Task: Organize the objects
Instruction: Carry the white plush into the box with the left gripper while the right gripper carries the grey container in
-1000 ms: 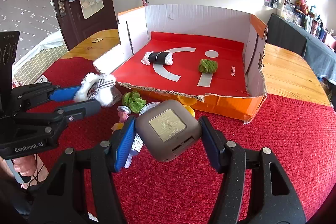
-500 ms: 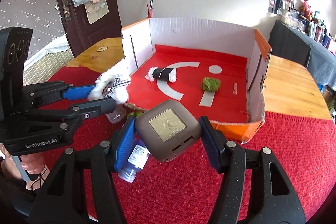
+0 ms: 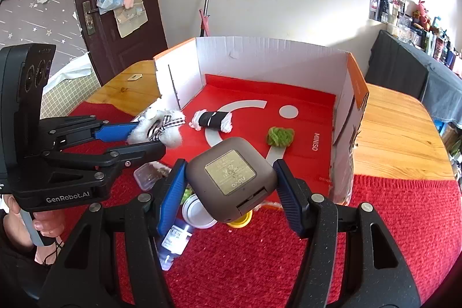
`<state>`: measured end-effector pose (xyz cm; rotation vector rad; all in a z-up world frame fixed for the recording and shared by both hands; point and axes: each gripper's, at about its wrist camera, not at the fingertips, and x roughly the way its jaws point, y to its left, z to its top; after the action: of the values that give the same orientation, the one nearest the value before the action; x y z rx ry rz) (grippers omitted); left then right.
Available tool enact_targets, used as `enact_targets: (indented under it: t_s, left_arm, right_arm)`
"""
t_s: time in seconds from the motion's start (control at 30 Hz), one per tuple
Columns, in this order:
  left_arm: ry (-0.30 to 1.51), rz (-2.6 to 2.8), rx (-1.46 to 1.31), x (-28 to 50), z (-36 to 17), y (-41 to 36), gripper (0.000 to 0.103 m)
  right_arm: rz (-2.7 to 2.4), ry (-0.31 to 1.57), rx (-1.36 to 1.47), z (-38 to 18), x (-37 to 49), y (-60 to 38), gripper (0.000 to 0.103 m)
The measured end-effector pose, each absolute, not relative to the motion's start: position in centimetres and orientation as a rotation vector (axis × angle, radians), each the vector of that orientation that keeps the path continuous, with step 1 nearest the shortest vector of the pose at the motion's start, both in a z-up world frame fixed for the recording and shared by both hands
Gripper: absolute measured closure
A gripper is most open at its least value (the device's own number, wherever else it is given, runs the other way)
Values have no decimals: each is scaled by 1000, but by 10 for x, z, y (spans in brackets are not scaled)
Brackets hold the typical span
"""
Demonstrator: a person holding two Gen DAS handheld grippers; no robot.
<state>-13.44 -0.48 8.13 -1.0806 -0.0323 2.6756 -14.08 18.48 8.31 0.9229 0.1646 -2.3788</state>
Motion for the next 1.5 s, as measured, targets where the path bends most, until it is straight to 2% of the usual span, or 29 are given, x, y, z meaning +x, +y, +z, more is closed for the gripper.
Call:
enact_targets:
  t_s: [0.8,1.5]
  left_arm:
    - [8,2556,-1301,-181,54,-4,63]
    - [2,2500,-1381,-201,40,-7,63]
  right_arm:
    - [-2285,139,1142,57,-193,178,44]
    - [-2253,143,1222,40,-214,172,44]
